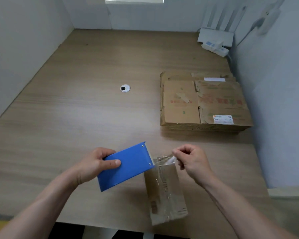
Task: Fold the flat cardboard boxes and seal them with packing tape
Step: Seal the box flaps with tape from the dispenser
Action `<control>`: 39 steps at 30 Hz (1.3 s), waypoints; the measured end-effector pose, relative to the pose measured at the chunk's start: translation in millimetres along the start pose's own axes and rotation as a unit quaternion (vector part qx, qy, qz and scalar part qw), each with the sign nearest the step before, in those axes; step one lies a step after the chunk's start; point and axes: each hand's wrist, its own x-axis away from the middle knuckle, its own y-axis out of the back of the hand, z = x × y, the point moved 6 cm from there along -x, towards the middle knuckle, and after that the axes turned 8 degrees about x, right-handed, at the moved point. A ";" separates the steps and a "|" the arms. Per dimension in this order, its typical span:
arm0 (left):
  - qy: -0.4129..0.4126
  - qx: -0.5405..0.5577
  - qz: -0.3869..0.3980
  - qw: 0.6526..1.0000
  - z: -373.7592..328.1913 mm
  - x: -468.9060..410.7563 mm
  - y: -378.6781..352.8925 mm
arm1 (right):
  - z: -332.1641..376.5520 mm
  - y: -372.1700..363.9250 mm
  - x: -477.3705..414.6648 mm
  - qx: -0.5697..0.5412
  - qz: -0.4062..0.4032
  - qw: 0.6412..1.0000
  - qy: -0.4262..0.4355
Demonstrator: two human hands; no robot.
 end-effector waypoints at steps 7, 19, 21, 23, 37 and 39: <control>0.073 -0.052 -0.020 0.996 20.8 -24.7 28.9 | -24.2 1.1 -30.1 0.052 -0.019 0.997 -0.048; 0.086 -0.075 -0.036 0.993 36.6 -37.2 28.4 | -55.0 -4.0 -33.6 0.196 -0.074 0.975 -0.077; 0.088 -0.072 -0.037 0.993 38.6 -36.0 27.9 | -50.3 13.4 -24.6 0.262 -0.144 0.951 -0.076; 0.089 -0.074 -0.038 0.993 40.5 -35.9 27.4 | -21.9 12.9 -11.1 0.294 -0.184 0.936 0.060; 0.078 -0.066 -0.021 0.995 39.0 -16.8 27.4 | -44.5 -67.8 2.0 0.525 0.068 0.831 0.174; 0.083 -0.068 -0.021 0.994 41.4 -7.0 37.5 | -47.4 -69.7 1.5 0.527 0.062 0.829 0.178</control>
